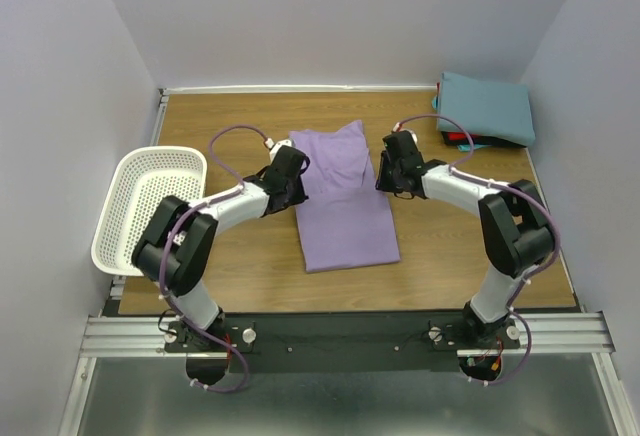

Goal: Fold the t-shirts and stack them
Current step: Fold the tshirt

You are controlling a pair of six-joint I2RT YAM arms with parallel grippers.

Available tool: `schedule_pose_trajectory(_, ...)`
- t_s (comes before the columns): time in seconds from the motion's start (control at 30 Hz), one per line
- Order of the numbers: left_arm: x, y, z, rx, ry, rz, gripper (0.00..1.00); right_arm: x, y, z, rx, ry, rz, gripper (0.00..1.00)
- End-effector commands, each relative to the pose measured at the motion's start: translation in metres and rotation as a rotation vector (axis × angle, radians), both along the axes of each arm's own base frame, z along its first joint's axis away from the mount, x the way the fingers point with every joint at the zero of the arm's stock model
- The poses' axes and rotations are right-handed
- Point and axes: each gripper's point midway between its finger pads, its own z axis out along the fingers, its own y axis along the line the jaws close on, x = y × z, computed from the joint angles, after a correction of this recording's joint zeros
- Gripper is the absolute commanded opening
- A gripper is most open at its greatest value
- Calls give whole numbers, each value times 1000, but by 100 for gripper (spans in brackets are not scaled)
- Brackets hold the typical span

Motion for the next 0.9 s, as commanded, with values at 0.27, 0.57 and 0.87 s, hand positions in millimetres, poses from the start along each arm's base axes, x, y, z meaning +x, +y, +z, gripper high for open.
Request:
schedule_pose_trajectory(0.27, 7, -16, -41, -9, 71, -21, 12, -11, -2, -45, -39, 97, -10, 31)
schedule_pose_trajectory(0.57, 3, -8, -19, -3, 31, -9, 13, -15, -7, -21, -16, 51, -44, 38)
schedule_pose_trajectory(0.87, 3, 5, 55, -35, -95, -17, 25, -26, -19, 59, 49, -86, -63, 61)
